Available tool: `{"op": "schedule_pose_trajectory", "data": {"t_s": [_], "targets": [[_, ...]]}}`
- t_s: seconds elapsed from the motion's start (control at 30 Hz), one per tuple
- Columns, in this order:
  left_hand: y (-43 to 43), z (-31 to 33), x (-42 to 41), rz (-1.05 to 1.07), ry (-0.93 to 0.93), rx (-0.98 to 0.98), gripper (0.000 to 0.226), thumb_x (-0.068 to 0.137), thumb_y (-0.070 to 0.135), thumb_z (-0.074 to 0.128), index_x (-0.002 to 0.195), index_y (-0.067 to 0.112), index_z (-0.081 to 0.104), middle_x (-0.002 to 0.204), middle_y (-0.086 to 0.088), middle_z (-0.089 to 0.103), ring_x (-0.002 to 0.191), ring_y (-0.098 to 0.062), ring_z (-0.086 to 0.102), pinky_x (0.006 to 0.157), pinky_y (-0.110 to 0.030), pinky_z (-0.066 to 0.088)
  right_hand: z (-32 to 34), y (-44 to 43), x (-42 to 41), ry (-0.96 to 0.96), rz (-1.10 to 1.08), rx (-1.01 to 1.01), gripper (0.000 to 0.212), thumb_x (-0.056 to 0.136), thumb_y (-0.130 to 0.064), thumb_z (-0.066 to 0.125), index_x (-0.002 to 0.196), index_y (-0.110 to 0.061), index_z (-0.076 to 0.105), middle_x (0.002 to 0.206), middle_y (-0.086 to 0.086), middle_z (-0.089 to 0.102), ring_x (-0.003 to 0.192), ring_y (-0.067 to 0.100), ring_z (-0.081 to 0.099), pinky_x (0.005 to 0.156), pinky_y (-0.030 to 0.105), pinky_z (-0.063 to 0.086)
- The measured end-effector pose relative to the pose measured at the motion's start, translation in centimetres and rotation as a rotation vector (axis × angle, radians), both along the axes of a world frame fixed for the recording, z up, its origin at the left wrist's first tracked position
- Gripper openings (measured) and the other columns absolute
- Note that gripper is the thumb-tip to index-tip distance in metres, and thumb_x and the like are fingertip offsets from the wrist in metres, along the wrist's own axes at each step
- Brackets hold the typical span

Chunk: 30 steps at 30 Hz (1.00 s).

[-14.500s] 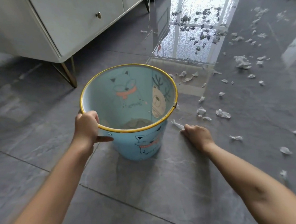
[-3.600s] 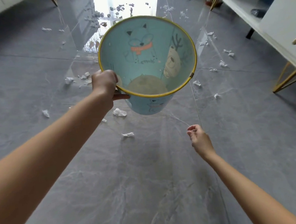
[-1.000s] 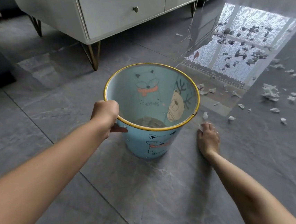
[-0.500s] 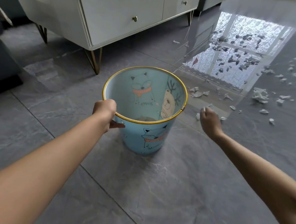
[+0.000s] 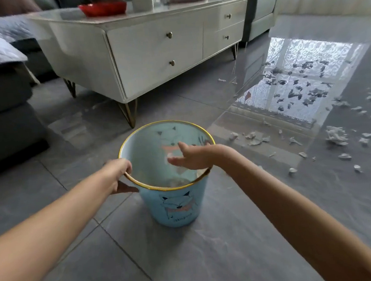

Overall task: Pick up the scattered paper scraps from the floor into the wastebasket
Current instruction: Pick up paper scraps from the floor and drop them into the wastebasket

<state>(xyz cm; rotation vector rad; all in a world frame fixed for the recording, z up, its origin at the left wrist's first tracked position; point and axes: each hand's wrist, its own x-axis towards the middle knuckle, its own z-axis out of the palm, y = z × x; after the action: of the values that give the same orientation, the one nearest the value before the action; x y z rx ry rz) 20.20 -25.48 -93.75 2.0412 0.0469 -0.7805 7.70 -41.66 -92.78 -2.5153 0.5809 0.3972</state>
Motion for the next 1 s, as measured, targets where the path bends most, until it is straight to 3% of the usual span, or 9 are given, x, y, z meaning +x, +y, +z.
{"op": "schedule_pose_trajectory", "data": {"t_s": [0.03, 0.1, 0.2, 0.3, 0.43, 0.57, 0.7, 0.87, 1.0], "targets": [[-0.1, -0.1, 1.1, -0.031, -0.083, 0.035, 0.009, 0.078, -0.005, 0.05, 0.078, 0.003, 0.045, 0.102, -0.017, 0.043, 0.067, -0.032, 0.053, 0.038, -0.032, 0.052, -0.3, -0.3, -0.1, 0.002, 0.019, -0.022, 0.072, 0.094, -0.054, 0.031, 0.148, -0.013, 0.008, 0.154, 0.008, 0.023, 0.142, 0.023, 0.022, 0.116, 0.046, 0.008], [-0.3, 0.2, 3.3, -0.141, -0.235, 0.113, 0.019, 0.062, 0.0, 0.06, 0.08, 0.001, 0.053, 0.097, -0.021, 0.053, 0.083, -0.031, 0.052, 0.061, -0.032, 0.048, -1.0, -0.3, 0.3, -0.217, 0.019, -0.078, 0.056, 0.098, -0.036, 0.036, 0.148, -0.022, 0.016, 0.152, 0.002, 0.03, 0.14, 0.021, 0.027, 0.117, 0.045, 0.01], [-1.7, 0.1, 5.7, -0.317, -0.409, 0.135, 0.053, 0.067, 0.004, 0.062, 0.12, 0.007, 0.055, 0.113, -0.022, 0.061, 0.106, -0.036, 0.06, 0.08, -0.037, 0.049, -2.1, -0.3, 0.5, -0.411, -0.072, -0.346, 0.055, 0.09, -0.007, 0.043, 0.142, -0.021, 0.032, 0.152, 0.001, 0.029, 0.143, 0.019, 0.018, 0.119, 0.038, 0.008], [-2.3, -0.6, 6.2, -0.481, -0.518, 0.112, 0.031, 0.079, 0.003, 0.056, 0.109, 0.007, 0.055, 0.108, -0.019, 0.063, 0.103, -0.035, 0.06, 0.078, -0.035, 0.046, -2.2, 0.4, 0.7, -0.328, -0.245, -0.464, 0.073, 0.078, 0.004, 0.042, 0.144, -0.021, 0.025, 0.156, 0.003, 0.016, 0.146, 0.024, 0.004, 0.119, 0.043, -0.001], [-2.1, -1.2, 6.0, -0.431, -0.547, 0.081, 0.02, 0.081, -0.001, 0.048, 0.099, 0.004, 0.055, 0.105, -0.024, 0.064, 0.099, -0.04, 0.06, 0.074, -0.035, 0.043, -1.6, 1.1, 1.6, -0.171, -0.384, -0.499, 0.082, 0.076, 0.007, 0.043, 0.147, -0.021, 0.013, 0.158, 0.004, 0.004, 0.143, 0.034, 0.011, 0.11, 0.054, 0.026], [-2.4, -1.0, 5.8, -0.396, -0.556, 0.077, 0.025, 0.081, 0.001, 0.047, 0.105, 0.005, 0.054, 0.11, -0.023, 0.065, 0.102, -0.042, 0.059, 0.077, -0.036, 0.044, -0.8, 0.0, 2.5, -0.206, -0.39, -0.51, 0.083, 0.075, 0.01, 0.047, 0.146, -0.021, 0.02, 0.151, 0.011, 0.024, 0.131, 0.035, 0.035, 0.098, 0.042, 0.041], [-2.6, -1.1, 5.2, -0.353, -0.497, 0.069, 0.024, 0.083, 0.001, 0.046, 0.107, 0.003, 0.05, 0.113, -0.023, 0.062, 0.103, -0.042, 0.058, 0.079, -0.037, 0.044, -0.3, -2.4, 4.0, -0.217, -0.304, -0.538, 0.08, 0.074, 0.014, 0.047, 0.144, -0.02, 0.027, 0.141, 0.01, 0.037, 0.124, 0.031, 0.042, 0.092, 0.044, 0.046], [-1.8, -0.5, 11.2, -0.219, -0.467, 0.078, 0.009, 0.083, 0.0, 0.045, 0.091, 0.004, 0.049, 0.108, -0.027, 0.061, 0.099, -0.044, 0.057, 0.077, -0.04, 0.043, 1.4, -5.5, 10.5, -0.463, -0.2, -0.278, 0.05, 0.083, 0.004, 0.048, 0.13, -0.014, 0.047, 0.116, 0.009, 0.058, 0.096, 0.017, 0.059, 0.08, 0.026, 0.045], [-1.2, 1.1, 16.2, -0.02, -0.625, 0.108, 0.004, 0.086, 0.001, 0.045, 0.088, 0.001, 0.049, 0.104, -0.032, 0.06, 0.095, -0.046, 0.057, 0.076, -0.043, 0.044, 0.3, -10.9, 16.3, -0.939, -0.664, 0.377, 0.022, 0.097, -0.008, 0.036, 0.109, -0.016, 0.053, 0.07, 0.01, 0.063, 0.043, 0.006, 0.052, 0.042, 0.019, 0.038]]}}
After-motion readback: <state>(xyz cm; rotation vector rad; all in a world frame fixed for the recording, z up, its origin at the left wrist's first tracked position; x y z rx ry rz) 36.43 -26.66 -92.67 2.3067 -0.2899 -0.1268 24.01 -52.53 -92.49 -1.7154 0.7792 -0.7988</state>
